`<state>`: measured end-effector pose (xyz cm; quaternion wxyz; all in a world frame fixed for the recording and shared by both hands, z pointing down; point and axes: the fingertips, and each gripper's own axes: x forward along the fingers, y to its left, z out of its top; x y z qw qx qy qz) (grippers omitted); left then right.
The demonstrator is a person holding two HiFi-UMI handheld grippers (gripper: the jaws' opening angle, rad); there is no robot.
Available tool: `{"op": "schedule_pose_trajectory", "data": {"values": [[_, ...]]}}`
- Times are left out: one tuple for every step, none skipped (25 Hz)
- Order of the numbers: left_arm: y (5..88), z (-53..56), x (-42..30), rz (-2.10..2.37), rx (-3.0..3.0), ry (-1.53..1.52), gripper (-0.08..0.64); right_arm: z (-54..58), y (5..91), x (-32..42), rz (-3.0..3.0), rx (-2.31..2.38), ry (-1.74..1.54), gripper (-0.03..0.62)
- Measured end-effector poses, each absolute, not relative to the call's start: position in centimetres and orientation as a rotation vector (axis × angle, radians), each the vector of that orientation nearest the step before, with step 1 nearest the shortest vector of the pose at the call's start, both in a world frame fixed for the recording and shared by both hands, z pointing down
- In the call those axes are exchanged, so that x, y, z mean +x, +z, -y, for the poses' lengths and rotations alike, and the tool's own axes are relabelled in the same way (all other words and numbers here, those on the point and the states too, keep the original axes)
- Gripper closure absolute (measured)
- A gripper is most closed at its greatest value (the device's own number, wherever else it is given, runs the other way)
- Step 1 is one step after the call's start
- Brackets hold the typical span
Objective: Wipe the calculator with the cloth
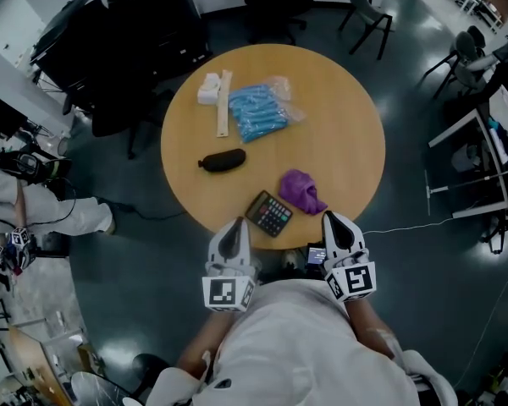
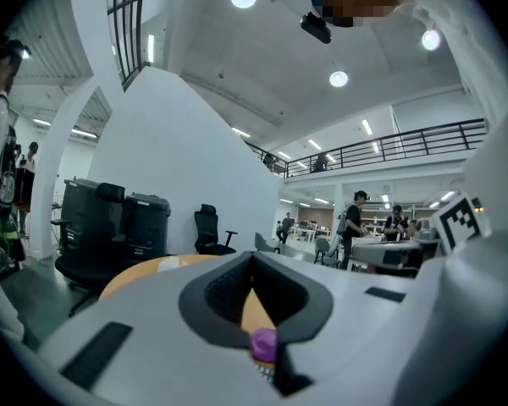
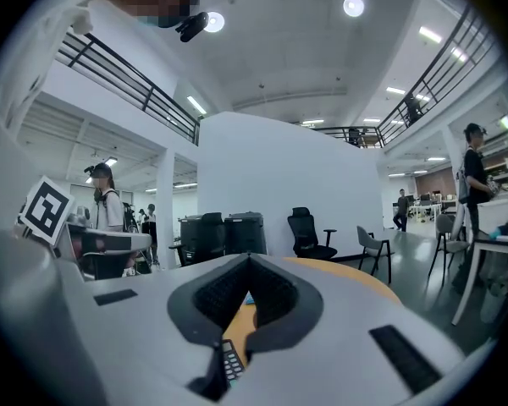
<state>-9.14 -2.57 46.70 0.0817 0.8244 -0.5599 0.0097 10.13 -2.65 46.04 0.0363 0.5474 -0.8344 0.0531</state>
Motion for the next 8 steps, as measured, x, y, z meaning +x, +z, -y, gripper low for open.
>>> {"op": "schedule_pose_trajectory", "data": {"values": [[46.65, 2.64, -9.06, 1.670, 2.469, 0.029, 0.552, 2.70, 45.95, 10.13, 2.563, 1.682, 0.161, 0.577], [46.59, 2.69, -8.98, 1.666, 2.474, 0.031, 0.552, 2.74, 45.86, 10.13, 2.564, 1.682, 0.159, 0.577], [46.52, 2.70, -8.88, 1.664, 2.479, 0.034, 0.552, 2.77, 45.78, 10.14, 2.566, 1.681, 0.157, 0.577], [46.44, 2.67, -8.76, 1.662, 2.484, 0.039, 0.552, 2.80, 45.73, 10.18, 2.568, 1.681, 0.156, 0.577], [46.39, 2.59, -8.65, 1.661, 2.489, 0.045, 0.552, 2.83, 45.68, 10.22, 2.570, 1.680, 0.157, 0.577], [46.38, 2.47, -8.54, 1.660, 2.495, 0.051, 0.552, 2.85, 45.63, 10.26, 2.574, 1.679, 0.157, 0.577], [46.41, 2.33, -8.43, 1.657, 2.501, 0.056, 0.552, 2.87, 45.58, 10.29, 2.579, 1.678, 0.157, 0.577], [46.44, 2.19, -8.33, 1.655, 2.507, 0.062, 0.552, 2.88, 45.53, 10.33, 2.583, 1.677, 0.157, 0.577]]}}
